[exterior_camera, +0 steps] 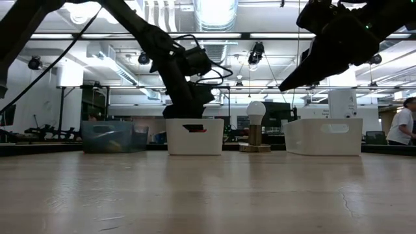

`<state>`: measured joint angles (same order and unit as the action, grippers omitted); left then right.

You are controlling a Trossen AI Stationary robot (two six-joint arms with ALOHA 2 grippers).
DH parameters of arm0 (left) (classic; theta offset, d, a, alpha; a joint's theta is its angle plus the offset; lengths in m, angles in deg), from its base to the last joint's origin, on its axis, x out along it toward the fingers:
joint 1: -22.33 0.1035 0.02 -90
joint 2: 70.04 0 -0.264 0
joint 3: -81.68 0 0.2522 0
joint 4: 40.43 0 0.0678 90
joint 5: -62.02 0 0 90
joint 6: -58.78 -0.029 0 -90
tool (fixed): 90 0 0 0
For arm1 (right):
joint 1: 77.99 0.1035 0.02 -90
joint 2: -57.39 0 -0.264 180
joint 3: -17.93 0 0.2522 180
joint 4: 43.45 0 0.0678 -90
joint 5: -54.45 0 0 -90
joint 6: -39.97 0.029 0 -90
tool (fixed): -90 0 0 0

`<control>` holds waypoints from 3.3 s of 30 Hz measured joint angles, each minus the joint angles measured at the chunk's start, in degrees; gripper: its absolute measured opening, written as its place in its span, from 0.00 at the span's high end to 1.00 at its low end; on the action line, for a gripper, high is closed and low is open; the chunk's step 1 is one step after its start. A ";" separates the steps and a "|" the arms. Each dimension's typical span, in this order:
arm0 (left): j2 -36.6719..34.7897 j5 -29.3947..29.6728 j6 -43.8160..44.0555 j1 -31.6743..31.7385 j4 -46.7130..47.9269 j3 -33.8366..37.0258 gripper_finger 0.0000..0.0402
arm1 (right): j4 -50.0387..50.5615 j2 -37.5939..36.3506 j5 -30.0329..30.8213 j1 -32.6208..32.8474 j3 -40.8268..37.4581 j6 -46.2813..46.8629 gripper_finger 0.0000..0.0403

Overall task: Pick and place Stapler, Stapler remover, tape
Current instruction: Put the orange tape into the left white bin, then put the light blue staple remover into the right white bin

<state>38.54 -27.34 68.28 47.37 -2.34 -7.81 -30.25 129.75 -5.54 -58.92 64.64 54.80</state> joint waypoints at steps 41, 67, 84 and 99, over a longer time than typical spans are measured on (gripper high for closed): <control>-30.71 0.92 13.41 -27.74 25.66 5.85 0.49 | -0.24 0.00 -0.38 0.04 -0.42 1.68 0.44; -35.51 -9.14 61.72 -57.48 25.07 31.34 0.51 | -1.93 0.00 -0.45 0.04 -0.42 1.28 0.44; -35.34 -11.23 63.26 -57.41 12.40 37.03 0.51 | -1.88 0.00 -0.43 0.04 -0.42 1.49 0.44; -35.29 -13.25 64.95 -57.48 5.65 39.47 0.51 | -1.83 0.00 -0.43 0.00 -0.42 1.51 0.44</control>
<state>3.25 -40.58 133.23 -10.12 3.31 31.67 -32.08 129.75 -5.96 -58.92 64.22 56.30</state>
